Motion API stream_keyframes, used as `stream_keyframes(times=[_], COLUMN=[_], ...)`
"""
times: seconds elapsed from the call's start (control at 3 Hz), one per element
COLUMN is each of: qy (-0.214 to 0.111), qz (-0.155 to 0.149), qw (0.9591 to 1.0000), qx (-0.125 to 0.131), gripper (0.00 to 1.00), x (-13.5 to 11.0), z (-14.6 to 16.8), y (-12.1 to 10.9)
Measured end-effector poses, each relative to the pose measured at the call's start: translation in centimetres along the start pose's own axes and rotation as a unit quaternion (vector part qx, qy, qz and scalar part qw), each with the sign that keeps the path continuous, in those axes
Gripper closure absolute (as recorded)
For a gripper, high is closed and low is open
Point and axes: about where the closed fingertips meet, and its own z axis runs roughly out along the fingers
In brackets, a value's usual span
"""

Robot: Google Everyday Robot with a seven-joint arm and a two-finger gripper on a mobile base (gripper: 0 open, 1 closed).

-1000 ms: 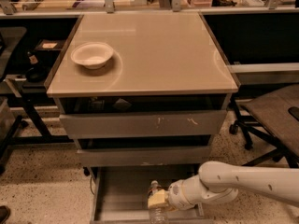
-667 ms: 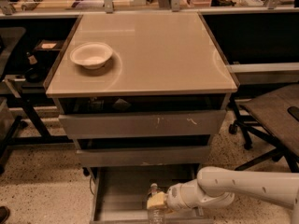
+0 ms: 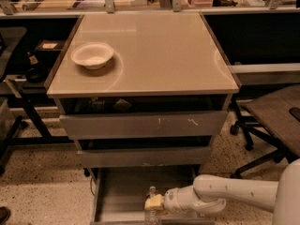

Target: Place water bottle into bottom drawer

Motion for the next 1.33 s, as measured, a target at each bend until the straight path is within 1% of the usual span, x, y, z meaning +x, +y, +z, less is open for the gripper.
stream_keyframes(times=[0.33,0.67,1.0,1.33], qy=[-0.013,-0.029,-0.037,-0.035], qz=[0.007,0.012,0.01,0.004], qw=[0.9998,0.9987,0.9974,0.997], qx=[-0.01,-0.04,-0.06,-0.068], gripper=[1.0,1.0,1.0,1.0], x=[-1.0,-3.1,-5.4,-7.4], z=[1.8,4.0,5.7,7.5], y=[-0.9,-2.1,-2.7,-2.9])
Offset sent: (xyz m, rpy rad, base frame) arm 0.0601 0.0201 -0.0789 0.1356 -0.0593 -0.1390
